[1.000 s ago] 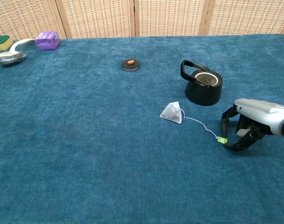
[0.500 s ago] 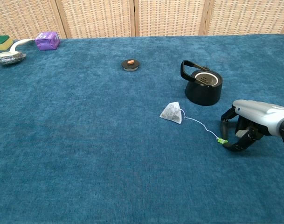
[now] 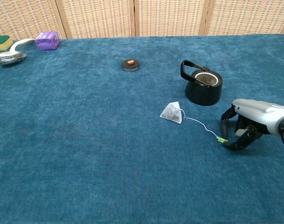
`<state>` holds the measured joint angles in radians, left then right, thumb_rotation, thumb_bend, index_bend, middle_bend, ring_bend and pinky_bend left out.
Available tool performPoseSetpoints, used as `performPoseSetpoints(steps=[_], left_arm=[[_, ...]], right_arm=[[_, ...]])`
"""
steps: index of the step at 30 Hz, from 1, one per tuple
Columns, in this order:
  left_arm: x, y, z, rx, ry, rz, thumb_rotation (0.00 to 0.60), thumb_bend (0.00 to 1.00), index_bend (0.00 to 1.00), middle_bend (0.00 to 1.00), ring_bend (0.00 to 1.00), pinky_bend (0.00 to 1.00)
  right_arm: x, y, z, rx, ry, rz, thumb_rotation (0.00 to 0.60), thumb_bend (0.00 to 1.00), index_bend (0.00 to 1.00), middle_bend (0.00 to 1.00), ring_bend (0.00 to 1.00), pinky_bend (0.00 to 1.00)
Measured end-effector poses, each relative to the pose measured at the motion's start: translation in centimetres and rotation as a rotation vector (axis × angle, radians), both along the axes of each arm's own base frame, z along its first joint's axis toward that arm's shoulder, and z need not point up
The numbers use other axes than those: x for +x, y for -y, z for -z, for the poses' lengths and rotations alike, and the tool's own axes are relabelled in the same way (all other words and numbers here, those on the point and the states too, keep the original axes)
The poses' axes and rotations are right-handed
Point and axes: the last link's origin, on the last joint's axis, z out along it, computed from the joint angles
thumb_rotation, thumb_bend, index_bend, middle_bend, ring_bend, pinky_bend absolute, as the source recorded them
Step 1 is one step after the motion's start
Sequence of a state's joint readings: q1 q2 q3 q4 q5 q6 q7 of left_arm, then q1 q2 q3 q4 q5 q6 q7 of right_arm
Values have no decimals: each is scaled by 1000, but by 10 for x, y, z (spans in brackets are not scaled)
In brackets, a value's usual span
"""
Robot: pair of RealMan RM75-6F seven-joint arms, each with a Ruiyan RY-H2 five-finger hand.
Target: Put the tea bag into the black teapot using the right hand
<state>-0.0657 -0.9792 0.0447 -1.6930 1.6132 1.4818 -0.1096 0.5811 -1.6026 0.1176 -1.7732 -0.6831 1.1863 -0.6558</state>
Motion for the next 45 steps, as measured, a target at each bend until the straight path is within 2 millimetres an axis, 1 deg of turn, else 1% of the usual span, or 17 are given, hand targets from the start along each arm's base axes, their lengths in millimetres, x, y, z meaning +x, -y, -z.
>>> performPoseSetpoints(steps=[11,27,38,45], left_arm=[[-1,0,0,0,-2,-5,600,274,84,135,0,101],[-2,0,0,2,-2,-5,600,274,83,136,0,101],[-2,-1,1,3,0,-4,600,274,84,135,0,101],[-1,-1,1,7,2,-2,600,274,84,135,0,101]], right_arm=[[-1,2,2,3,-4,10,600,432,569,1000,1000,1000],[-1,5,1,-9,-6,20,600,464,594,1000,1000,1000],[-2,9,-5,-37,4,29,600,473,623,1000,1000,1000],[-1,9,-13,-57,35,31,600,483,637,1000,1000,1000]])
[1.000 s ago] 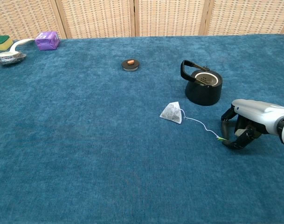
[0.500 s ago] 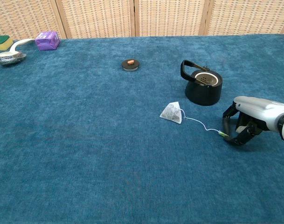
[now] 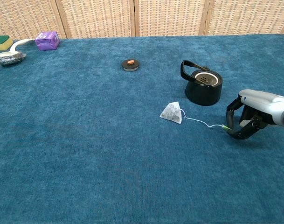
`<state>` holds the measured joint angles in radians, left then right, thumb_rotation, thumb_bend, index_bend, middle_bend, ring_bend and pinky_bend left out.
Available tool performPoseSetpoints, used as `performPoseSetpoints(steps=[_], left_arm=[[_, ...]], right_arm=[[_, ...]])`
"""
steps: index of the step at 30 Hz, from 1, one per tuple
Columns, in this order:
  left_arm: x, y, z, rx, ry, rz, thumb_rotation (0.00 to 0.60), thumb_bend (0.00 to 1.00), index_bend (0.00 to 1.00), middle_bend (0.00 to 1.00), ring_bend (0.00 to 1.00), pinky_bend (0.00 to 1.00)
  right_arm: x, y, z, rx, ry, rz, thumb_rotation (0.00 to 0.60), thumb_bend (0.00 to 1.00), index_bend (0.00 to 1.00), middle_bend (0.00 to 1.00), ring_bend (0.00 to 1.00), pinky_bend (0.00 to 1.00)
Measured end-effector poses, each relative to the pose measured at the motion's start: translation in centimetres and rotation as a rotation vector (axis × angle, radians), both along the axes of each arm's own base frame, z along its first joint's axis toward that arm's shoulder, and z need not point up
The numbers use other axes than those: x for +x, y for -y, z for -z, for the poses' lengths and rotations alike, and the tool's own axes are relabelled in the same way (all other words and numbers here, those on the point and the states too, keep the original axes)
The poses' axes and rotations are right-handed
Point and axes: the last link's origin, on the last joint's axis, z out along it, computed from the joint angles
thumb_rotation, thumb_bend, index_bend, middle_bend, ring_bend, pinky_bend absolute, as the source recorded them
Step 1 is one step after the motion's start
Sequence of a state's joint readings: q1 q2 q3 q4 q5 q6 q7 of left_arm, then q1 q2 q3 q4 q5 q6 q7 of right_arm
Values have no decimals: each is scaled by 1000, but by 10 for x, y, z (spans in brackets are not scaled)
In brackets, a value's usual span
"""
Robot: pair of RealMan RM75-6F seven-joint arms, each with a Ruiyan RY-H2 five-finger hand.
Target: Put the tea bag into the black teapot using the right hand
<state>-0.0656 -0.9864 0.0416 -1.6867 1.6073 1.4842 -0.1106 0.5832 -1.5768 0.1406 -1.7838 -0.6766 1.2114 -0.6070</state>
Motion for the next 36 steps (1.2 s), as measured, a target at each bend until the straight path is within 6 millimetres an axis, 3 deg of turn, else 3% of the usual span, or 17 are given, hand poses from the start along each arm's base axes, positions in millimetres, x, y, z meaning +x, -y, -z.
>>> performPoseSetpoints(steps=[17,36], left_arm=[[10,7,12,-35,27,15,600,273,83,135,0,101],[14,18,14,-44,37,13,600,274,84,135,0,101]], right_arm=[[7,8,-44,-99,185,-23,600,487,637,1000,1000,1000],[36,28,-99,-152,432,-58,600,488,637,1000,1000,1000]])
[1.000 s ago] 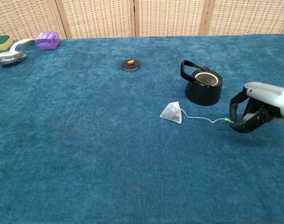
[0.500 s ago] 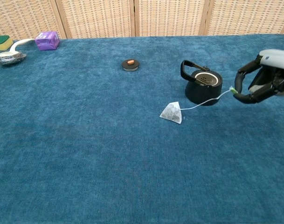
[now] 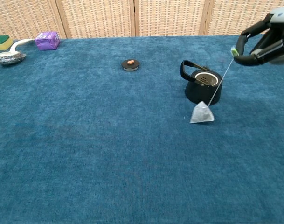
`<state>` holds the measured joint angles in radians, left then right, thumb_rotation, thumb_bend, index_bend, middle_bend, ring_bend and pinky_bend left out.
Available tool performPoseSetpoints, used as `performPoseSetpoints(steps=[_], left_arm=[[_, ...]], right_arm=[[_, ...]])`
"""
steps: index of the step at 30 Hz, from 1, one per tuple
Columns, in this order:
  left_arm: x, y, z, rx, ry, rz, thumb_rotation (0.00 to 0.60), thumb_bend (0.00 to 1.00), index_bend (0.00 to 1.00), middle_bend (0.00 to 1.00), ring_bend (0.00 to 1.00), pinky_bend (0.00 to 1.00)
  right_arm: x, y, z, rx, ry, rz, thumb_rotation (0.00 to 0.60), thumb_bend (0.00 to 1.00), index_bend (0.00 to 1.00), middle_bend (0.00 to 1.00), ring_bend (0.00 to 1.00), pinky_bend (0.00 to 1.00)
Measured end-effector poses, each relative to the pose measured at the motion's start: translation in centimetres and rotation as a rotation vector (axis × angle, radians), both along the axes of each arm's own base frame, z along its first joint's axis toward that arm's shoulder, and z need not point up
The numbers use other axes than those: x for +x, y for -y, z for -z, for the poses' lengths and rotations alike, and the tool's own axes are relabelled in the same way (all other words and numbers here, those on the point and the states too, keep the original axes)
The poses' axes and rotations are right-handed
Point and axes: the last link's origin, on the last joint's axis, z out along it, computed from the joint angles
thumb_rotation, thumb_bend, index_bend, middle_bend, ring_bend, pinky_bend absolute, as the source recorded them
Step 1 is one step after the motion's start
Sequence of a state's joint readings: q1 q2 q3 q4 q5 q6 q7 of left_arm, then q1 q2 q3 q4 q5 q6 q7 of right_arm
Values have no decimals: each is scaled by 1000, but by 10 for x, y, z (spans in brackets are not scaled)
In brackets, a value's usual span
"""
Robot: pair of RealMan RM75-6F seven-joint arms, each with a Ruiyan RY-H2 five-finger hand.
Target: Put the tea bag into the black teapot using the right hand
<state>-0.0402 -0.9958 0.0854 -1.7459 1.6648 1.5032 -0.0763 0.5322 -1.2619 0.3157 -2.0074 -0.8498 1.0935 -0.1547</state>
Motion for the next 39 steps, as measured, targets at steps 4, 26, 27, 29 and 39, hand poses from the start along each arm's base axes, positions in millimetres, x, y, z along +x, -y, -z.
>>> performPoseSetpoints(steps=[4,26,27,29,39], left_arm=[[0,1,0,0,1,-3,600,274,84,136,0,101],[-9,5,-1,6,-9,-44,600,274,84,136,0,101],[-10,5,-1,6,-10,-46,600,274,84,136,0,101],[-11,5,-1,6,-10,-49,600,274,83,135,0,101],[-15,5,1,-1,-10,-58,600,274,84,135,0,101]], right_arm=[[6,7,-14,-11,47,-6,600,487,637,1000,1000,1000],[26,61,-51,-27,109,-4,600,487,637,1000,1000,1000],[26,62,-51,-23,111,-1,600,488,637,1000,1000,1000],[26,65,-52,-21,112,3,600,488,637,1000,1000,1000],[18,70,-42,10,122,35,600,488,637,1000,1000,1000]])
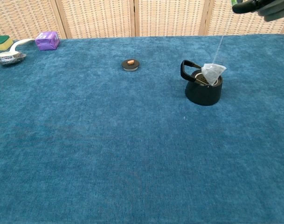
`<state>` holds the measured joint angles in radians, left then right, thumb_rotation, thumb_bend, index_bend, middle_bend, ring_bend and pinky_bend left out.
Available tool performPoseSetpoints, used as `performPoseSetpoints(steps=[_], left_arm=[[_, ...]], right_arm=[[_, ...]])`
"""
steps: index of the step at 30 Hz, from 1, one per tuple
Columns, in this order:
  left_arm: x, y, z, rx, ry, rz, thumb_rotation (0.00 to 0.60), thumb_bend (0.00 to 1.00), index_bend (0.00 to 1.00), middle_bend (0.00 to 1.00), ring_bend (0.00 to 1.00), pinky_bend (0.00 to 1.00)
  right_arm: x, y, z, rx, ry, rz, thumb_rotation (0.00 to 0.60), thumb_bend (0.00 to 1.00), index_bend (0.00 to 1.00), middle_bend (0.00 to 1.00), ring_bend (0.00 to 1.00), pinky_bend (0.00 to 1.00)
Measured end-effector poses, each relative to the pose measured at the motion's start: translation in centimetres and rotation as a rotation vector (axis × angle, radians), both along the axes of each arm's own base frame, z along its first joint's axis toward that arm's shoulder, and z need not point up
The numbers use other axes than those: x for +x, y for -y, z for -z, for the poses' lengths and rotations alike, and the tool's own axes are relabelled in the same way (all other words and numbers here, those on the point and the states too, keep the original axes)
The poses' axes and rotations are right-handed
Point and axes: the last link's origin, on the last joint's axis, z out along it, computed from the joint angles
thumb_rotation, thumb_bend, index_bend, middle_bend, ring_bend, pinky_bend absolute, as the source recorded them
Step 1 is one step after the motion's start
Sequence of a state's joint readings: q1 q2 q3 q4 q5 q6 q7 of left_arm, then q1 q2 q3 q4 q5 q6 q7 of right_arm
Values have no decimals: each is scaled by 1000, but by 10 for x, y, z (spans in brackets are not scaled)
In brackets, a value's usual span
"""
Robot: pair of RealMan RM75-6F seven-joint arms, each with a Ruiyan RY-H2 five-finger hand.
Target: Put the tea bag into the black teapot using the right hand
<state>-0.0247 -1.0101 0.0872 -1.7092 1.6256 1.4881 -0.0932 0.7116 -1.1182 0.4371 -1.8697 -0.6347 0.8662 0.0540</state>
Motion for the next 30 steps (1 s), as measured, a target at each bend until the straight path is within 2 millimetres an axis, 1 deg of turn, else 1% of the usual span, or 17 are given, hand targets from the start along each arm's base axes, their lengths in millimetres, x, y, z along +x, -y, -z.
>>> performPoseSetpoints(steps=[6,17,26,30], left_arm=[[-3,1,0,-1,1,-10,600,274,84,135,0,101],[-5,1,1,-5,4,-10,600,274,84,135,0,101],[0,0,3,-10,4,5,600,274,83,135,0,100],[3,-1,4,-12,2,12,600,274,84,135,0,101]], right_arm=[[-2,2,14,30,-2,12,600,487,637,1000,1000,1000],[-10,-3,21,41,-33,22,600,487,637,1000,1000,1000],[-44,-22,25,73,-95,58,600,486,636,1000,1000,1000],[-58,-28,28,107,-120,61,600,480,619,1000,1000,1000]])
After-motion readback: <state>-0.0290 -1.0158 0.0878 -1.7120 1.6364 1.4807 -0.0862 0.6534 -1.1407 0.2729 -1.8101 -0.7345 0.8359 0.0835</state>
